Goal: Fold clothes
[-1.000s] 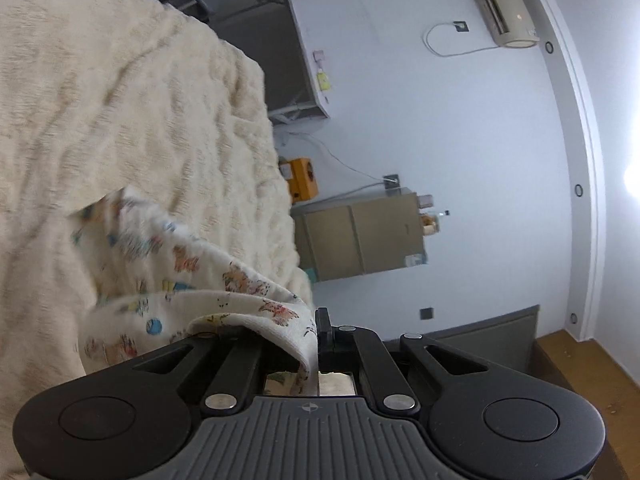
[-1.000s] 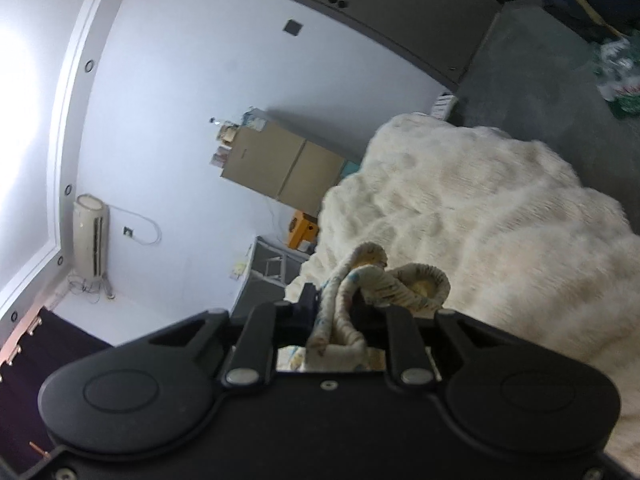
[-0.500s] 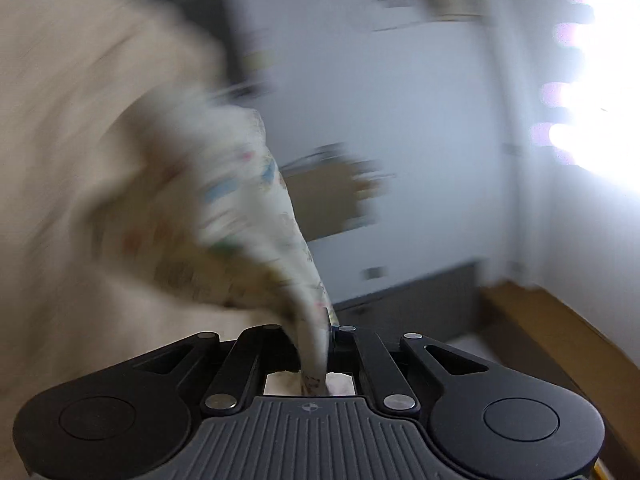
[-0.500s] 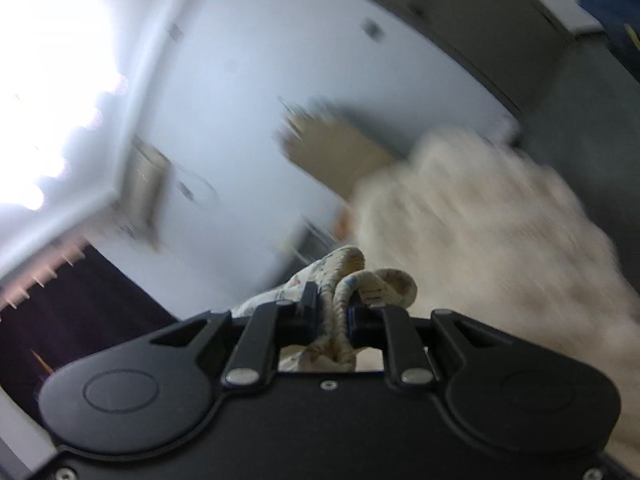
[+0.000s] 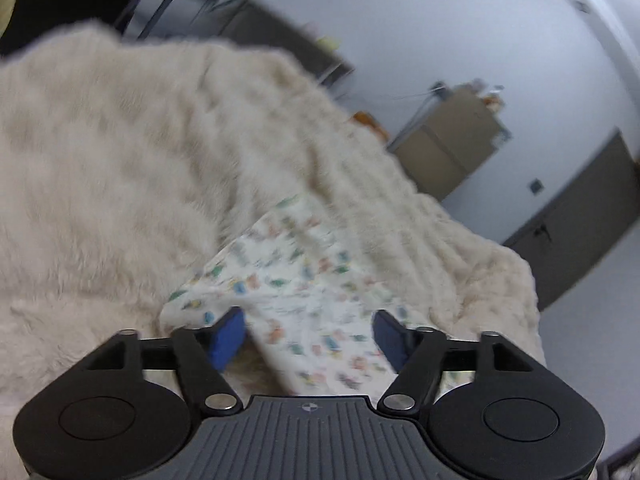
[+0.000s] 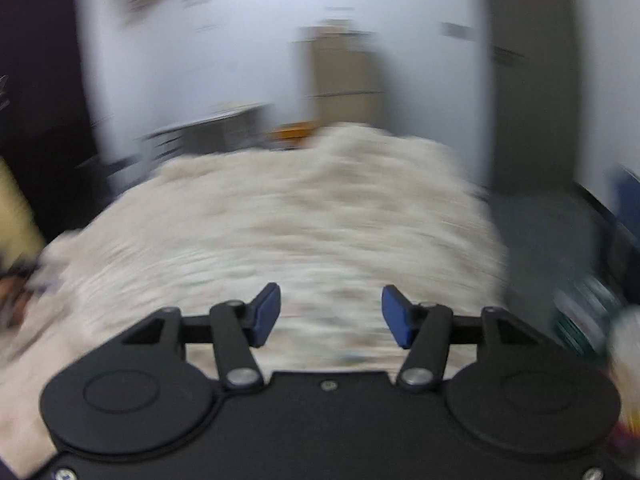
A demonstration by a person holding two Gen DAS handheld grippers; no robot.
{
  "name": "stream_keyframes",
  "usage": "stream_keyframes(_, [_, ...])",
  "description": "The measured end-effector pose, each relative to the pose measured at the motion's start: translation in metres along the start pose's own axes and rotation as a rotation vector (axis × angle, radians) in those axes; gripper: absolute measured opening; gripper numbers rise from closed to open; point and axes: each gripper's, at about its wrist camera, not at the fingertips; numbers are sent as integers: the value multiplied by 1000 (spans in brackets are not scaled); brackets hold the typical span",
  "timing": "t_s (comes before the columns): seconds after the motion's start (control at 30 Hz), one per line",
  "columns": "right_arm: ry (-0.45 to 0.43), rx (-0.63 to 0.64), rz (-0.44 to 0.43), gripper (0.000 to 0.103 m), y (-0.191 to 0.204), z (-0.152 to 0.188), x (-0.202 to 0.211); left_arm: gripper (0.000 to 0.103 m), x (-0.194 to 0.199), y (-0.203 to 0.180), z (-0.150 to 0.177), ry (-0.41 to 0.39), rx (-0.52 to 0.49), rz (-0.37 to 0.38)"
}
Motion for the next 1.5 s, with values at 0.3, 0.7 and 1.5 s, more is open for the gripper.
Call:
stream_keyframes(0.3, [25, 513, -304, 48, 183, 13, -26, 86, 9, -4, 21, 14, -58, 48])
stream_keyframes(0.7, [-64, 685, -224, 0, 240, 6, -45, 59, -48, 142, 27, -74, 582, 146])
stream_keyframes(1.5, [58, -286, -90, 81, -3, -17, 7, 81, 14, 6, 33, -107, -24, -1])
Point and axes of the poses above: each gripper's, at about its wrist camera, not at the fingertips, and x roughly against the way its jaws point, y to its left, z to its underside, and after that the axes turned 15 degrees about z, right-handed
